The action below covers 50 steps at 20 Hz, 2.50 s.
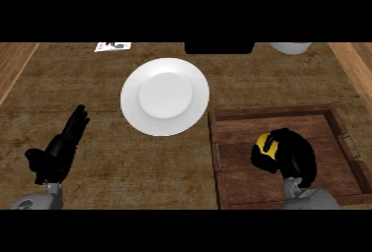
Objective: Pick the lemon from the tray and place it in the plate
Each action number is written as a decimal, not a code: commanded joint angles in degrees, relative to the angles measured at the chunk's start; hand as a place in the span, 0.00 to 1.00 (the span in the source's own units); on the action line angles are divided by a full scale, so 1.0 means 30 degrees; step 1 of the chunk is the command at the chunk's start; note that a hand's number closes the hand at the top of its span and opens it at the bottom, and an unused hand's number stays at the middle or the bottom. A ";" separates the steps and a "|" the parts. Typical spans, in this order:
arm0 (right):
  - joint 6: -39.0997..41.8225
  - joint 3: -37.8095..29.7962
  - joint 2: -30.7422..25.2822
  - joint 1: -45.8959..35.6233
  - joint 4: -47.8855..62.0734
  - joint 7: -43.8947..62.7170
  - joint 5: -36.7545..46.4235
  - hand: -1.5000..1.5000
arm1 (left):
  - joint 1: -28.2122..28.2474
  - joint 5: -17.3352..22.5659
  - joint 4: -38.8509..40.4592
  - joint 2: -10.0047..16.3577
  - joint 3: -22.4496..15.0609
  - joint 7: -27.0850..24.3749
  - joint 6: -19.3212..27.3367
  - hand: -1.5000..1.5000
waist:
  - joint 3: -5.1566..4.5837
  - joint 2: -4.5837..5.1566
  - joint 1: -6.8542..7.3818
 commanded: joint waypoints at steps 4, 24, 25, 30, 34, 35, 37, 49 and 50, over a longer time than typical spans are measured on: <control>-0.4401 0.5534 0.3292 0.4972 -0.2566 0.5154 0.9141 1.00 | 0.0561 -0.0040 -0.0185 0.0048 0.0177 -0.0303 0.0011 0.50 | 0.0117 0.0085 -0.0138; 0.1783 1.0242 0.4349 -0.1467 -0.6582 1.0404 1.6546 1.00 | -0.0472 -0.0031 0.0090 -0.0322 0.0219 0.0383 -0.0498 0.50 | 0.0138 0.0310 0.0535; 0.2127 0.9917 0.4358 -0.2127 -0.6650 1.0690 1.6102 1.00 | 0.0454 -0.0506 -0.0640 -0.0089 -0.0123 0.0038 -0.0500 0.50 | 0.0139 0.0289 0.0729; 0.1896 0.7507 0.4384 -0.5475 -0.4519 1.0289 1.3312 1.00 | 0.0567 -0.0421 -0.0607 -0.0334 -0.0213 -0.0016 -0.0687 0.50 | 0.0141 0.0350 0.0903; 0.1249 0.6903 0.4393 -0.8179 -0.1980 1.0680 1.0654 1.00 | -0.0573 -0.0293 0.0232 -0.0149 0.0159 -0.0040 -0.0862 0.50 | 0.0130 0.0428 0.1060; -0.0106 0.5884 0.4394 -0.9086 -0.0836 0.9838 0.9702 1.00 | -0.0971 -0.0477 -0.0051 -0.0346 -0.0167 0.0404 -0.0712 0.50 | 0.0144 0.0506 0.1258; -0.0328 0.5823 0.4396 -1.0145 0.0580 1.0047 0.8801 1.00 | -0.1335 -0.0929 0.0801 -0.1013 -0.0486 -0.0183 -0.0240 0.50 | 0.0129 0.0547 0.1273; -0.6267 0.3353 0.4401 -1.4366 0.9801 0.7519 0.5205 1.00 | -0.2061 -0.0365 0.0155 -0.0494 -0.0187 0.1124 -0.1000 0.50 | 0.0159 0.0662 0.1918; -0.6274 0.3348 0.4401 -1.4946 1.0290 0.7548 0.4708 1.00 | -0.1148 -0.0517 0.0509 -0.0567 -0.0312 -0.0256 -0.1244 0.50 | 0.0139 0.0667 0.2057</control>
